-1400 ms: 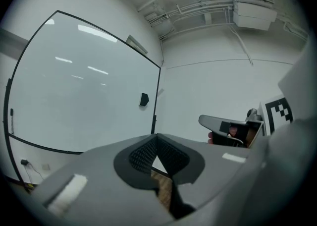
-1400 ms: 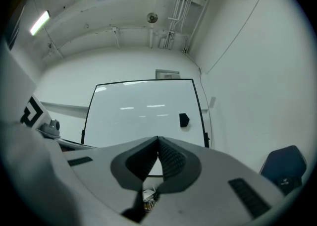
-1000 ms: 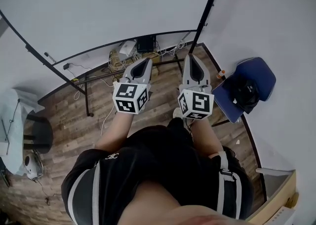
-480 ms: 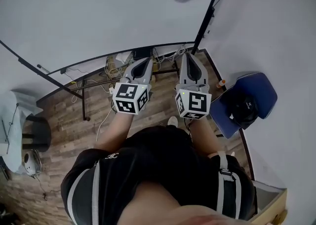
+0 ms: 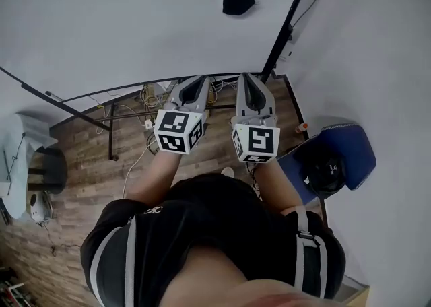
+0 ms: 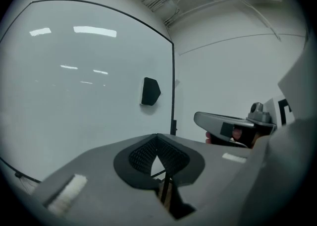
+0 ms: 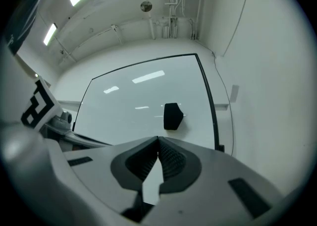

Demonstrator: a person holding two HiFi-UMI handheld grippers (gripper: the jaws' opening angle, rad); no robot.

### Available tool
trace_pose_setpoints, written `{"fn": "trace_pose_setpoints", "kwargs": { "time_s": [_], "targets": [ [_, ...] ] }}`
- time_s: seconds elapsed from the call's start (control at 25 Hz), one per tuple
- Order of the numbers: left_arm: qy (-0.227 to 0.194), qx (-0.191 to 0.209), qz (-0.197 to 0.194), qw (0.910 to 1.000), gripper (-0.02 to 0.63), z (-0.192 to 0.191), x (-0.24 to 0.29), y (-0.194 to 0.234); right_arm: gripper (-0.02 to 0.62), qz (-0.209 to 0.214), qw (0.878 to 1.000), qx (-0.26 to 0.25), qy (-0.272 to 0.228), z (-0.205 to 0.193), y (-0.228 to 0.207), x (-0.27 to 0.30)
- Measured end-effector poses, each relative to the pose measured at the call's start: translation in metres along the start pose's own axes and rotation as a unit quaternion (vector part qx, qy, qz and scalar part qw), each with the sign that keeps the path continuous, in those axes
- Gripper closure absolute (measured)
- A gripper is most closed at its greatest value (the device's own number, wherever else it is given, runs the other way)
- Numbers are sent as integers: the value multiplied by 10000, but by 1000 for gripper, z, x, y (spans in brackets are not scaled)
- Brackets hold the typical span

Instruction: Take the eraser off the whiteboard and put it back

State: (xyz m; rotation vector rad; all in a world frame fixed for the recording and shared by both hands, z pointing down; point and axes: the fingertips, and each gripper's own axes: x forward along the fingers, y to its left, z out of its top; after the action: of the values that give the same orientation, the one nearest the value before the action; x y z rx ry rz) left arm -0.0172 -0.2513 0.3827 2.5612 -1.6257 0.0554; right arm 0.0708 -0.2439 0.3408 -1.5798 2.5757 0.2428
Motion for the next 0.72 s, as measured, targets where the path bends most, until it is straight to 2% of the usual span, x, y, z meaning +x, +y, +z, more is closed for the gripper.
{"fn": "trace_pose_setpoints", "kwargs": {
  "time_s": [0.12,0.32,0.52,0.72],
  "targets": [
    [-3,-4,148,9999,596,0,18,0,591,193,9998,65,54,-12,-11,15],
    [104,10,252,9996,595,-5,31,17,589,247,9994,219,-34,-14,-20,42],
    [69,138,228,9996,595,-1,40,31,589,164,9992,320,-178,-7,-26,69],
    [93,81,254,9996,595,-2,39,52,589,-71,9983,261,-515,18,-33,93]
  ]
}}
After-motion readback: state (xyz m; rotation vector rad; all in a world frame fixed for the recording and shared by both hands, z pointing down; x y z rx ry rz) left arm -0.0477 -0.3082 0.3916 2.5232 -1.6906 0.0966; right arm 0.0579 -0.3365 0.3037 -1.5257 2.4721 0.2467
